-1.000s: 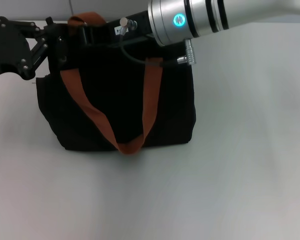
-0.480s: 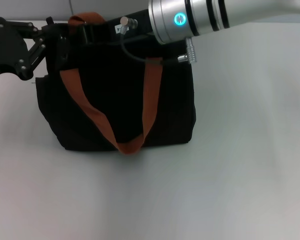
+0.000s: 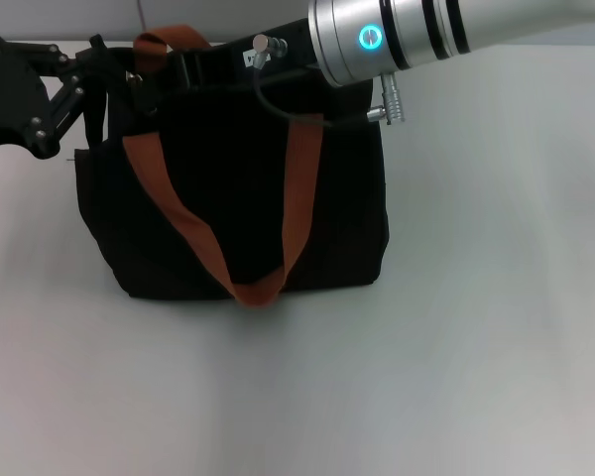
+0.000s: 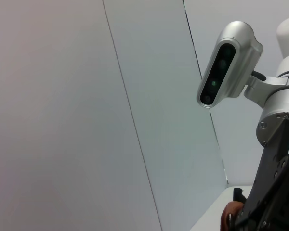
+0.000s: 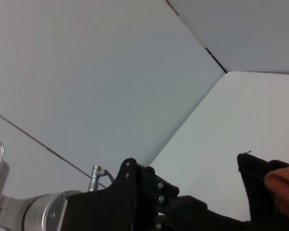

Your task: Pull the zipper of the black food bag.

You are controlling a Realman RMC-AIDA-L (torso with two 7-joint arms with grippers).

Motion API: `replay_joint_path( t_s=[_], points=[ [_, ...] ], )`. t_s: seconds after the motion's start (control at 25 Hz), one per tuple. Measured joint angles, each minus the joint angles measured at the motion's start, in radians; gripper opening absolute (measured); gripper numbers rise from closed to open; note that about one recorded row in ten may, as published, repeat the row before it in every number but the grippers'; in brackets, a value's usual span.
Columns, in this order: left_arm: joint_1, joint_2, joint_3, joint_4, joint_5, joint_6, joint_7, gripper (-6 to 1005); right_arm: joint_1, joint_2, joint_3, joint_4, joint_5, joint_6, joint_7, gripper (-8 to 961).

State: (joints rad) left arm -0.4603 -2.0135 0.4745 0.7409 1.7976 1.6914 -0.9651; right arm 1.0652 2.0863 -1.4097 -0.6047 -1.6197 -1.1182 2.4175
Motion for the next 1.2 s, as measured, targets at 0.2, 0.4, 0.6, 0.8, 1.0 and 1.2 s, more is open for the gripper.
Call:
replay_joint_path(
  t_s=[0.2,0.4,0.6,0.8,1.0,1.2],
  points=[
    [0.002,0.002,-0.003,0.0,-0.002,-0.002,0.002,32,-0.003,0.0,0.0,-0.004,-0.012,0.0,0.004,-1],
    [0.005,0.003,-0.014,0.0,-0.002,-0.002,0.004,32,-0.022,-0.001,0.001,-0.038,-0.048,0.001,0.032,-1],
    [0.009,0.005,-0.022,0.0,-0.004,-0.003,0.005,32,-0.054,-0.001,0.0,-0.099,-0.095,0.006,0.079,-1],
    [0.011,0.006,-0.028,0.0,-0.006,-0.003,0.007,31,-0.068,-0.002,0.002,-0.12,-0.134,0.003,0.112,-1],
    [0.012,0.006,-0.029,0.0,-0.006,-0.003,0.007,31,-0.086,-0.002,0.006,-0.148,-0.169,0.002,0.128,-1],
    [0.012,0.006,-0.029,0.0,-0.006,-0.003,0.007,31,-0.122,-0.003,0.004,-0.2,-0.188,0.002,0.147,-1]
  ],
)
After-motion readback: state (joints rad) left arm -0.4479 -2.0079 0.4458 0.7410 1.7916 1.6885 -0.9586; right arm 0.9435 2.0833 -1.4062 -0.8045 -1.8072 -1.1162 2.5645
